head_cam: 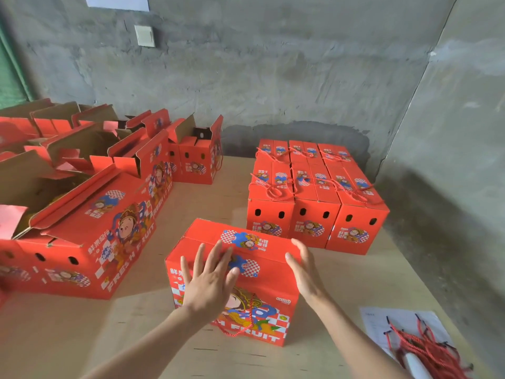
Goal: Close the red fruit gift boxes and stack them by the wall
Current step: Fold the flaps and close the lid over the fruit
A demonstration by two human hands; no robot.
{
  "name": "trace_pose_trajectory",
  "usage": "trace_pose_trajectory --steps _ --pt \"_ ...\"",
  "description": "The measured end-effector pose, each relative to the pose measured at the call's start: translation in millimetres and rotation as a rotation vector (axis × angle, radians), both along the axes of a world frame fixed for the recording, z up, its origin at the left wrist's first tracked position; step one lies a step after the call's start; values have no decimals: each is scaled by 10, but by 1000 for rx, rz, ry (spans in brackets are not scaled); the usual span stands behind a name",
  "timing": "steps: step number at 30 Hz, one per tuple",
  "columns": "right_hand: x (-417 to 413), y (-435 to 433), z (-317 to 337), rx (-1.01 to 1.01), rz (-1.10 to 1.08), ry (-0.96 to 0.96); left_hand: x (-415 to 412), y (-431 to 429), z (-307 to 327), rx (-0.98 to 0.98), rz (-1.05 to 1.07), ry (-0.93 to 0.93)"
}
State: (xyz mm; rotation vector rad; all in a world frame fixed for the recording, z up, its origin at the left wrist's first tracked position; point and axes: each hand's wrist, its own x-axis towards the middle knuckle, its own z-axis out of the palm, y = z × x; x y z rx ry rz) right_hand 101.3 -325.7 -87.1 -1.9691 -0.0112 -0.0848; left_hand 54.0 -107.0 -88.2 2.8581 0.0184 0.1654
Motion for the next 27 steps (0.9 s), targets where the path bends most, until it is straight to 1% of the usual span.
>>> trace_pose_trajectory --steps 2,5,7,8,10,11,12,14,15,16,17,18,19,20,21,22,23,24,25,27 --pt "-174 155 -95 -47 -167 -29 97 126 4 -130 93 10" --pt "-448 561 -151 -135 -406 -72 282 262 48 -382 269 78" --pt "-547 818 -143 -126 -511 -158 396 344 95 -507 330 146" --pt "-568 893 -109 -107 -539 -188 436 379 113 -501 330 181" --pt "-597 943 -56 -63 -516 -156 467 425 139 -383 309 219" --pt "-623 927 -72 -38 -478 -113 446 427 154 -380 327 210" --pt "-668 889 -95 -1 -434 -73 405 431 149 -452 386 178" --pt "-762 803 -128 121 -346 2 266 438 85 -737 561 85" --pt "-777 782 -126 159 -320 77 171 428 48 -909 657 65" --pt "-755 775 -137 187 -300 187 69 424 17 -1119 735 113" --pt "-697 767 -160 266 -296 337 -6 420 6 -1357 755 239" --pt "-637 777 -139 407 -268 504 -62 432 -33 -1584 712 374" --pt "-575 776 -129 562 -207 646 -103 437 -33 -1746 658 475" --pt "-511 756 -114 661 -99 720 -113 441 -25 -1838 610 533" --pt "-439 738 -84 686 0 736 -92 444 -19 -1854 614 537" --pt "-354 742 -44 686 48 729 -58 447 -3 -1831 664 497" --pt "-267 762 14 654 75 709 -16 452 26 -1774 735 407" --pt "-167 793 76 615 65 668 31 450 69 -1687 779 274" --pt "-69 832 169 579 12 602 88 443 143 -1601 753 125" --pt "132 894 368 531 -122 357 174 414 372 -1355 529 -124"
